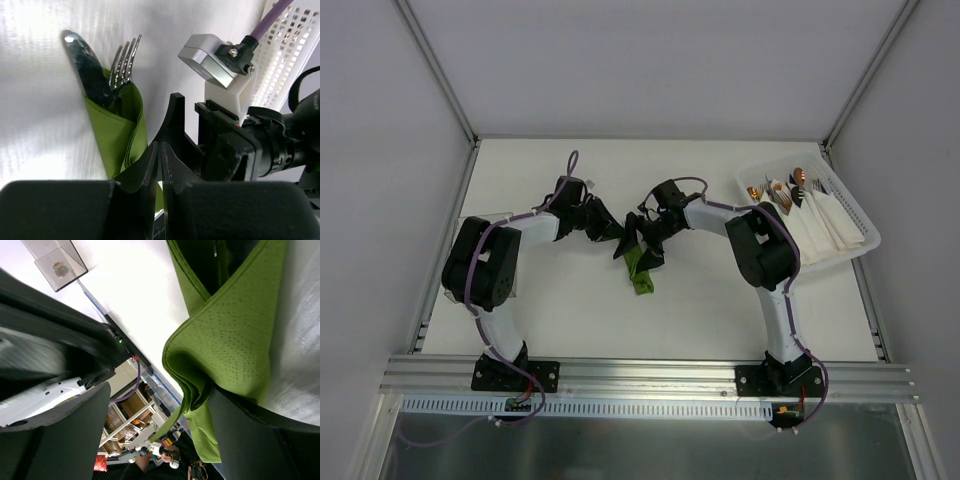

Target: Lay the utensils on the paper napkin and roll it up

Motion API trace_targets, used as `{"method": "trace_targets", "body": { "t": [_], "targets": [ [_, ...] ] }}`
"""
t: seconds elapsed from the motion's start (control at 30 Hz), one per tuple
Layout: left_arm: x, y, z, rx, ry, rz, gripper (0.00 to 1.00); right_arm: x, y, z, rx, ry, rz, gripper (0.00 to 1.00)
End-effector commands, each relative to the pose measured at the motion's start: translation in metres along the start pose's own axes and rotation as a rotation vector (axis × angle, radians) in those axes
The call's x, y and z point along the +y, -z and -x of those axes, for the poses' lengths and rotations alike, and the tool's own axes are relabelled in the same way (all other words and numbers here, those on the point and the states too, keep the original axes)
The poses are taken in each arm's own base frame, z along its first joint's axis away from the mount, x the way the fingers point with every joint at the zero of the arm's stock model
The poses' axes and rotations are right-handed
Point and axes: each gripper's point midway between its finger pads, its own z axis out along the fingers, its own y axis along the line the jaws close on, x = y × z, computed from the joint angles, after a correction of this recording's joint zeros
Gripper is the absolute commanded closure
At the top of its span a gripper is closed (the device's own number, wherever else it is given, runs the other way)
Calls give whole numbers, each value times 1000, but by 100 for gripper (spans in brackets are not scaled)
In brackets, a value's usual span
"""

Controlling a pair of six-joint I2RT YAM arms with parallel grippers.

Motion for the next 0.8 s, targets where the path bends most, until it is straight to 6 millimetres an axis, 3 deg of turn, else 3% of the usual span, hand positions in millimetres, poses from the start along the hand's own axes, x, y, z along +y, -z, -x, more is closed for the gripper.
{"method": "trace_targets", "body": {
  "t": [0.0,0.13,0.37,0.77],
  "targets": [
    [-16,-8,-17,96,-47,-46,93,-49,-13,-3,-20,-46,-177,16],
    [-12,-24,-33,163,-41,-36,93,-48,-12,-3,-27,-36,-180,12],
    [-4,-32,-47,220,-29,-18,93,-48,-11,-2,-30,-29,-180,11],
    [30,-13,-56,231,-24,100,100,-38,-7,-3,-34,-4,-162,7]
  ]
}}
